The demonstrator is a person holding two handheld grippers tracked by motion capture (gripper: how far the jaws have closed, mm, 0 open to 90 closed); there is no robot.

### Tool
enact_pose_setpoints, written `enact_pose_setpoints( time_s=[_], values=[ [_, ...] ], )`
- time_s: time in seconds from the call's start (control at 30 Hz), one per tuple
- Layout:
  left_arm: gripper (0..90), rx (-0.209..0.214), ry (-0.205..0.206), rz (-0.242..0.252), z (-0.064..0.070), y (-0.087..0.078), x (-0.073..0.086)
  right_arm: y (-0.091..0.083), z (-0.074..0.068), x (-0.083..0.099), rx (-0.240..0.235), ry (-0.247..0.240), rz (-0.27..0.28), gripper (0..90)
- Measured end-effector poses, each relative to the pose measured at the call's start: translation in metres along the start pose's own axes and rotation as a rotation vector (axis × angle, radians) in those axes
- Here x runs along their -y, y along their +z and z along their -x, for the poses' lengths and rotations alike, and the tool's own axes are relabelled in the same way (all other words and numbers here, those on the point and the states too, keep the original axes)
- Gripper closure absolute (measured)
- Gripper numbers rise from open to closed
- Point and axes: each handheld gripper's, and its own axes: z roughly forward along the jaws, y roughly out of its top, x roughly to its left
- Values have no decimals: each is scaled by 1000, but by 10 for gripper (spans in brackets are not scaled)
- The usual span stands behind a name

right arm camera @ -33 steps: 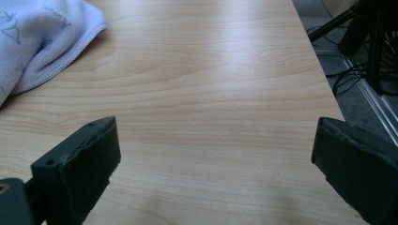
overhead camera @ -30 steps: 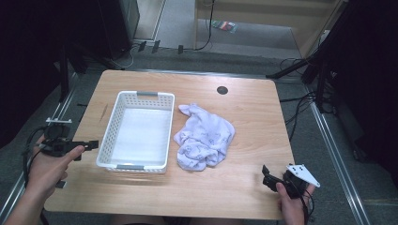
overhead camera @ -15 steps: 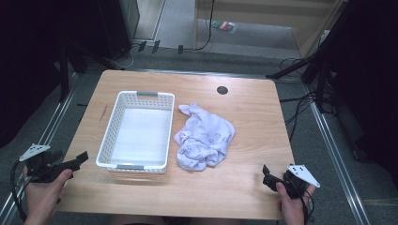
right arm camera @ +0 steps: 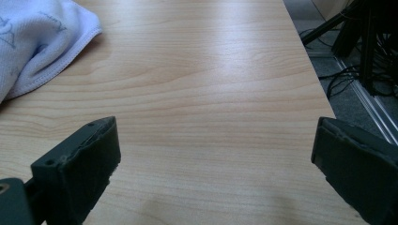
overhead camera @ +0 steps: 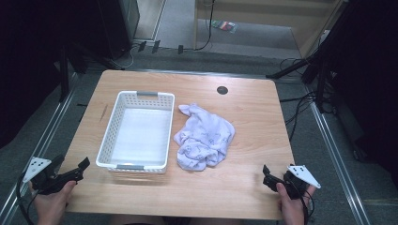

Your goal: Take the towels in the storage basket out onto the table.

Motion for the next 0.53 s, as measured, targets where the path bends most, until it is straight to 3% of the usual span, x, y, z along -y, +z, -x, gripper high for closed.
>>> enact_pose_setpoints(
  time_s=[0.1, 0.53],
  values=[
    [9, -6, 11, -6, 2, 1, 1, 0, 0, 0, 3, 1, 3, 16],
    [9, -28, -56, -10, -5, 1, 2, -1, 0, 0, -7, -7, 1, 15]
  ],
)
